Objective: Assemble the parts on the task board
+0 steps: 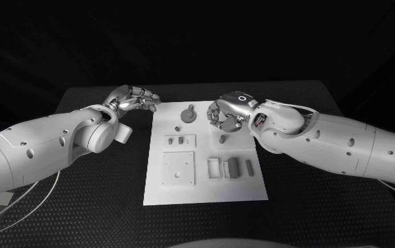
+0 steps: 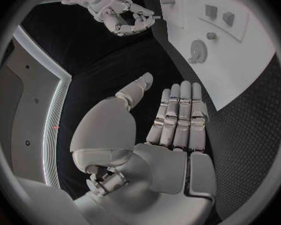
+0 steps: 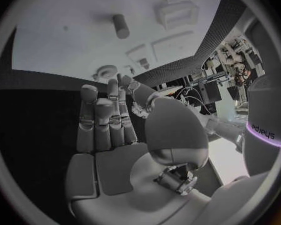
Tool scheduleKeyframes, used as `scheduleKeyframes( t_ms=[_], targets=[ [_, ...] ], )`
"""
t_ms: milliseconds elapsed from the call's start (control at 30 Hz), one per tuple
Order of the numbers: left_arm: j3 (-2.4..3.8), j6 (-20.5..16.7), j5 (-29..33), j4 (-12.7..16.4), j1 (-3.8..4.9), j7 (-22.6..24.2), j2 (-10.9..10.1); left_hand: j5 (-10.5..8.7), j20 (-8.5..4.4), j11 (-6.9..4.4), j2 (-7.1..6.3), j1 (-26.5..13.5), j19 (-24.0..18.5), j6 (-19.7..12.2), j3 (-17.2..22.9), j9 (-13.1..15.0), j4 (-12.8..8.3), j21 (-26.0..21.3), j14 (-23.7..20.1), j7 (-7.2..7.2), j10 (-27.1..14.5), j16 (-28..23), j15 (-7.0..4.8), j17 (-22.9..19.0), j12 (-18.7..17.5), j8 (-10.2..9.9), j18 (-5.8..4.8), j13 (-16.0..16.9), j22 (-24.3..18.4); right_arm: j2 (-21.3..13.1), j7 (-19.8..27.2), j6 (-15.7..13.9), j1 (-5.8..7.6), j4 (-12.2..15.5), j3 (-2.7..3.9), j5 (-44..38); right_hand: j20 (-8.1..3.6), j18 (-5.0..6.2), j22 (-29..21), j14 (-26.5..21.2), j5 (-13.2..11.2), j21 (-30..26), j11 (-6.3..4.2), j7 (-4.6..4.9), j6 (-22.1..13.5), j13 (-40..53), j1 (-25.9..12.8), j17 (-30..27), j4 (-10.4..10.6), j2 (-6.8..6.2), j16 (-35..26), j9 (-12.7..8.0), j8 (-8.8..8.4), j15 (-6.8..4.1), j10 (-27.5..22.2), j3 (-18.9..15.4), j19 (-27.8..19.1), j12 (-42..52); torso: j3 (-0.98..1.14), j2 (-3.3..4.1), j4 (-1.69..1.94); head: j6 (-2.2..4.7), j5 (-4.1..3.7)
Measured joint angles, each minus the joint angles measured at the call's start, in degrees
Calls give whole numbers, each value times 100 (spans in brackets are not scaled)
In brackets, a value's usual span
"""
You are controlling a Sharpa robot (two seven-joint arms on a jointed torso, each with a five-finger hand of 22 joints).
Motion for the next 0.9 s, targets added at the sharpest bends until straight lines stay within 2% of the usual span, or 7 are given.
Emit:
scheduleKeyframes(
  t_ms=[200, 333, 400, 500, 567, 700, 900],
  targets=[
    [-3, -14, 0, 5, 78, -5, -16, 0, 0, 0, 0, 0, 0, 0, -16, 0, -16, 0, 0, 0, 0, -31, 0, 16, 0, 0, 0, -1, -25, 300, -20, 110, 2, 161, -59, -38, 0, 0, 0, -15, 0, 0, 0, 0, 0, -7, 0, -3, 0, 0, 0, 0, -10, -15, -1, 0, -2, 0, -7, -30, 7, -8, 149],
    [-1, -36, 1, 6, 150, -12, -23, -22, 43, 0, 0, 0, -43, 0, -16, -7, -16, 0, 0, 0, 0, -109, 0, 41, 0, 0, 1, -8, -63, 472, -34, 191, 4, 193, -171, -77, -8, 1, 0, -15, 0, 0, 0, 0, 0, -12, 0, -5, 0, 0, -22, 0, 7, -15, -1, 0, -11, -22, -14, -51, 9, -24, 248],
    [0, -52, 1, 6, 177, -17, -19, -22, 84, 0, 0, 0, -84, -20, -31, -7, 0, 0, -45, -20, 0, -159, 45, 61, 0, 0, 1, -17, -100, 543, -40, 234, 3, 201, -225, -94, -8, 0, 0, -15, 0, 0, 0, 0, 0, -12, 0, -5, 0, 0, -22, 0, 7, -15, -1, 0, -11, -22, -18, -57, 9, -14, 289],
    [-1, -72, 1, -9, 213, -27, 7, -22, 82, 0, 0, 0, -124, -41, -33, -14, 1, 0, -73, 0, 0, -198, 73, 79, 0, 0, 1, -17, -136, 650, -44, 295, 3, 184, -371, -114, -8, 0, 0, -15, 0, 0, 13, 0, 0, -17, 0, -5, 0, 0, -22, -1, 7, -15, 11, 0, -11, -22, -18, -59, 10, -4, 365],
    [-2, -87, 1, -26, 231, -32, 24, -22, 102, 0, 0, 0, -144, -41, -33, -13, 1, 0, -76, 0, 0, -227, 76, 91, 0, 0, 2, -23, -149, 732, -45, 331, -7, 158, -434, -125, -8, 1, 0, -15, 0, 0, 17, 1, -1, -18, 0, -5, 0, 0, -22, -2, 7, -14, 15, 0, -11, -22, -18, -59, 10, -3, 413],
    [-3, -113, 1, -72, 238, -42, 71, -22, 111, 0, 0, 0, -177, -41, -33, -20, 1, 0, -104, 0, 0, -242, 103, 106, 0, 0, 2, -24, -168, 844, -45, 399, -34, 140, -501, -157, -7, 0, 0, -15, 0, 0, 22, 1, 0, -17, 0, -5, 0, 0, -22, -6, 7, -14, 20, -1, -11, -22, -21, -55, 8, -45, 521],
    [-4, -132, 1, -103, 247, -52, 125, -22, 123, 0, 0, 0, -205, -41, -49, -20, 18, 0, -123, 0, 0, -281, 123, 122, 0, 21, 1, -30, -186, 924, -45, 498, -84, 104, -598, -200, -6, 0, 0, -14, 0, 0, 22, 1, -1, -23, 0, -5, -1, 0, -22, -7, 7, -13, 19, -1, -11, -44, -26, -50, 18, -103, 596]
  ],
)
